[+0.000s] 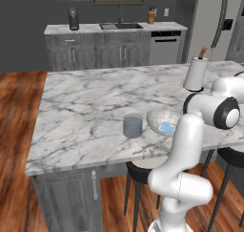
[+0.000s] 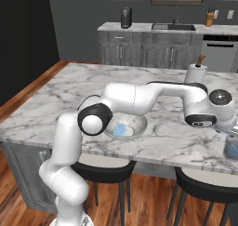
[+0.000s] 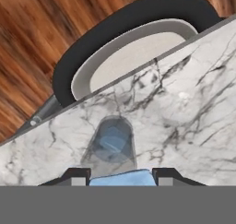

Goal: There are four ice cubes in the ice bowl. Place two ice cubes in each glass of water.

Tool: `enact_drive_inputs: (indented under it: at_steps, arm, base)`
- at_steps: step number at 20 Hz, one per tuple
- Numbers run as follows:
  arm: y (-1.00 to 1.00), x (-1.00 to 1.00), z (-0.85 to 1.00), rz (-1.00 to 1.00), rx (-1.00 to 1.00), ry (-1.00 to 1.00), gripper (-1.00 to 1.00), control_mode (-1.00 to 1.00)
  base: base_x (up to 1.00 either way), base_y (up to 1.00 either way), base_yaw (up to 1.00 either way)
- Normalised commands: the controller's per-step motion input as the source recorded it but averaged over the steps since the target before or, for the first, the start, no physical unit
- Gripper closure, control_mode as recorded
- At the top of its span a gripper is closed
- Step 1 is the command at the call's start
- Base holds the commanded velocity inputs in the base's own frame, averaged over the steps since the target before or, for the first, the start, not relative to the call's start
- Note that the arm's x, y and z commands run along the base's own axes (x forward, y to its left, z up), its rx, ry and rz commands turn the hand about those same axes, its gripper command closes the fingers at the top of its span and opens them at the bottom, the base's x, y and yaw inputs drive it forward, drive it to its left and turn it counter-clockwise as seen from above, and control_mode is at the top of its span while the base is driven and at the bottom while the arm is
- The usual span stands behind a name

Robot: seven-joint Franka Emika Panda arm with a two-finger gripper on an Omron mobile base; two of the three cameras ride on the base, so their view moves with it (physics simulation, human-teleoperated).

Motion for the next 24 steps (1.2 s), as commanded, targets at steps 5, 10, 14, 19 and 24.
enact_drive_inputs:
  at_steps: [5,10,14,19,24]
  arm:
    - [-0.05,0.36,-0.12,-0.04,0.03,0.00,1.00,-1.00]
    - [-0.24,0.35,-0.14,-0.05,0.04,0.00,1.00,-1.00]
    - [-0.34,0.32,-0.12,-0.06,0.06,0.00,1.00,-1.00]
    - [-0.36,0.32,-0.04,-0.07,0.08,0.00,1.00,-1.00]
    - [-0.13,0.39,-0.05,-0.07,0.05,0.00,1.00,-1.00]
  base:
    - [0.00,0.00,0.00]
    - [0.00,0.00,0.00]
    - [0.00,0.00,0.00]
    - [0.00,0.00,0.00]
    - [0.00,0.00,0.00]
